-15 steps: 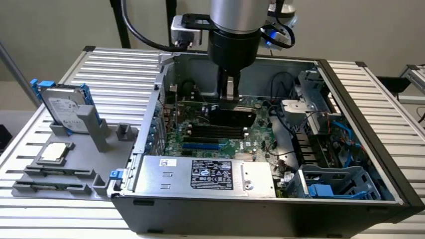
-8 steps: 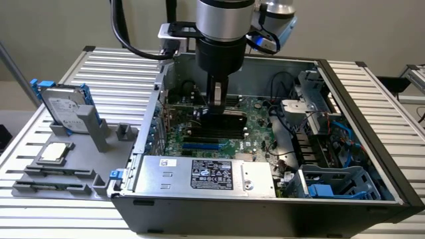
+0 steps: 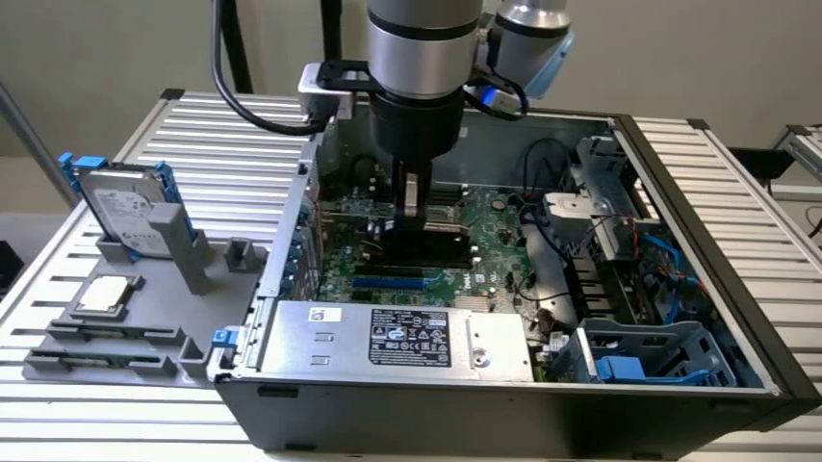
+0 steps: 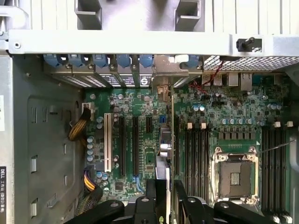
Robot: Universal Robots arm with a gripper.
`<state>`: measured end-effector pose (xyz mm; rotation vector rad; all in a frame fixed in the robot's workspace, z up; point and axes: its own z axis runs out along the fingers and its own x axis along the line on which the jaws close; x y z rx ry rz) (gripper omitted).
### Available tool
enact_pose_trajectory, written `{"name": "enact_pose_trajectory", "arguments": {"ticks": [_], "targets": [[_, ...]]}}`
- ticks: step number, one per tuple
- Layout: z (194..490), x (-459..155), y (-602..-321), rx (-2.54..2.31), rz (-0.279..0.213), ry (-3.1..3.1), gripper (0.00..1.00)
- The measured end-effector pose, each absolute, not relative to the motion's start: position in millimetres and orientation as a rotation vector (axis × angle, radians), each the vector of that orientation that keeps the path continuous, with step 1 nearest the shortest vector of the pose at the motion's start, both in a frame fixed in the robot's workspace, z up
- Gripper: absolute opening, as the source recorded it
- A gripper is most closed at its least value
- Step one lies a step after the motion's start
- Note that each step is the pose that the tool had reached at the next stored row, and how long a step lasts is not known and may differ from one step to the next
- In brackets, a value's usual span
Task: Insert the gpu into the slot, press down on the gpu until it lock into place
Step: 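Insert the gpu into the slot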
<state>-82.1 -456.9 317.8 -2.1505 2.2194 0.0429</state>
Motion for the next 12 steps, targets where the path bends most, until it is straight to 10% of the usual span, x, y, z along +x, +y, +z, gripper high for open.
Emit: {"name": "enact_pose_trajectory", "arguments": {"ticks": [12], "targets": [[296,-84,-457,-2.150,0.043,2.219,0.26]]}}
